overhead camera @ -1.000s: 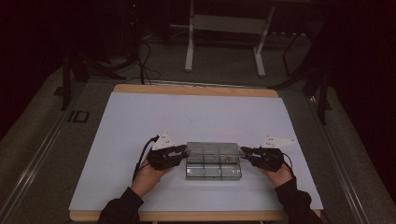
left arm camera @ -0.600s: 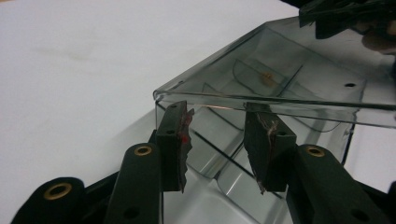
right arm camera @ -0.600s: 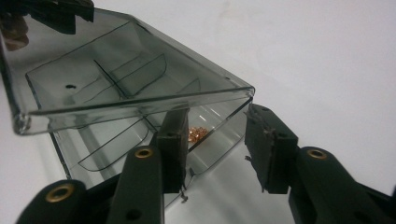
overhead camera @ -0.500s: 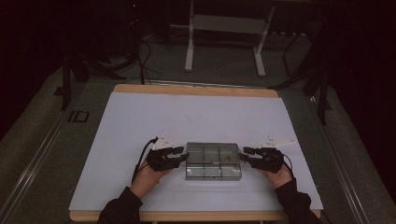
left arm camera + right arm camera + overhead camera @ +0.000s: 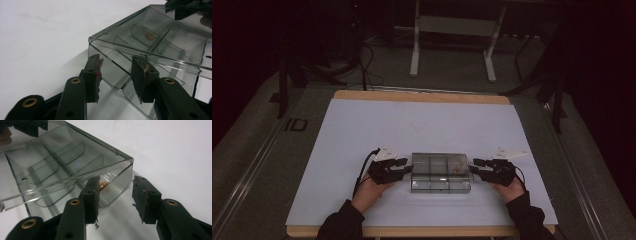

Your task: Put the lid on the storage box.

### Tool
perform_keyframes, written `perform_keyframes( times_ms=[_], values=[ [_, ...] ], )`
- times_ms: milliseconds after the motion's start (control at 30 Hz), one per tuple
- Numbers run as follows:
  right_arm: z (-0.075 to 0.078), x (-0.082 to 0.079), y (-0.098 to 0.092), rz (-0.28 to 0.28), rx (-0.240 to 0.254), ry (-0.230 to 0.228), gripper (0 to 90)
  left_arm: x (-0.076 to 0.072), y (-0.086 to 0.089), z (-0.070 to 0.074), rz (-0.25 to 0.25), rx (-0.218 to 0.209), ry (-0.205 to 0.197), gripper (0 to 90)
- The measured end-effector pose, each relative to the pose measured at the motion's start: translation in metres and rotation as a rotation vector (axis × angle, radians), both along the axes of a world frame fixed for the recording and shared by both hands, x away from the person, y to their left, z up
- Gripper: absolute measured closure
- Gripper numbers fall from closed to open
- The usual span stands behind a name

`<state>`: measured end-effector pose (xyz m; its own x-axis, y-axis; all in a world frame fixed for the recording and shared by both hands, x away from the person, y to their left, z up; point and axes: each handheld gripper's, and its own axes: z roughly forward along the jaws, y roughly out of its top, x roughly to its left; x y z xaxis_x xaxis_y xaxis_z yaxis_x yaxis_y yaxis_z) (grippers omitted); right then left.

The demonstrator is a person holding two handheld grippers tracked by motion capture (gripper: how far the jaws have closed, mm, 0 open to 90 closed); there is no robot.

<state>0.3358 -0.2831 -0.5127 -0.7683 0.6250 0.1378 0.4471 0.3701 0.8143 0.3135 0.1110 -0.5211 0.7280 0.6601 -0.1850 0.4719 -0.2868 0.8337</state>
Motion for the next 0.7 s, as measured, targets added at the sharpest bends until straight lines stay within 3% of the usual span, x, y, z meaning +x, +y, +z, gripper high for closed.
perform_keyframes(
  times_ms=[167, 267, 433, 500, 600, 700],
  values=[
    [-0.003, 0.001, 0.0, -0.008, -0.021, -0.001, 57.2, 0.001, 0.002, -0.004, 0.007, 0.009, 0.007, 59.7],
    [-0.003, 0.001, -0.001, -0.016, -0.037, -0.011, 56.4, 0.002, 0.002, -0.007, 0.019, 0.037, 0.005, 59.7],
    [-0.002, 0.002, -0.005, -0.034, -0.045, -0.026, 50.5, 0.007, 0.012, -0.013, 0.06, 0.005, 0.036, 57.7],
    [-0.001, 0.001, -0.006, -0.031, -0.039, -0.033, 45.0, 0.007, 0.014, -0.01, 0.066, -0.019, 0.034, 52.5],
    [0.0, 0.001, -0.007, -0.031, -0.019, -0.046, 32.4, 0.008, 0.016, -0.006, 0.074, -0.072, 0.054, 33.5],
    [0.001, -0.001, -0.006, -0.011, -0.001, -0.063, 18.1, 0.008, 0.018, -0.008, 0.015, -0.107, 0.056, 15.9]
  ],
)
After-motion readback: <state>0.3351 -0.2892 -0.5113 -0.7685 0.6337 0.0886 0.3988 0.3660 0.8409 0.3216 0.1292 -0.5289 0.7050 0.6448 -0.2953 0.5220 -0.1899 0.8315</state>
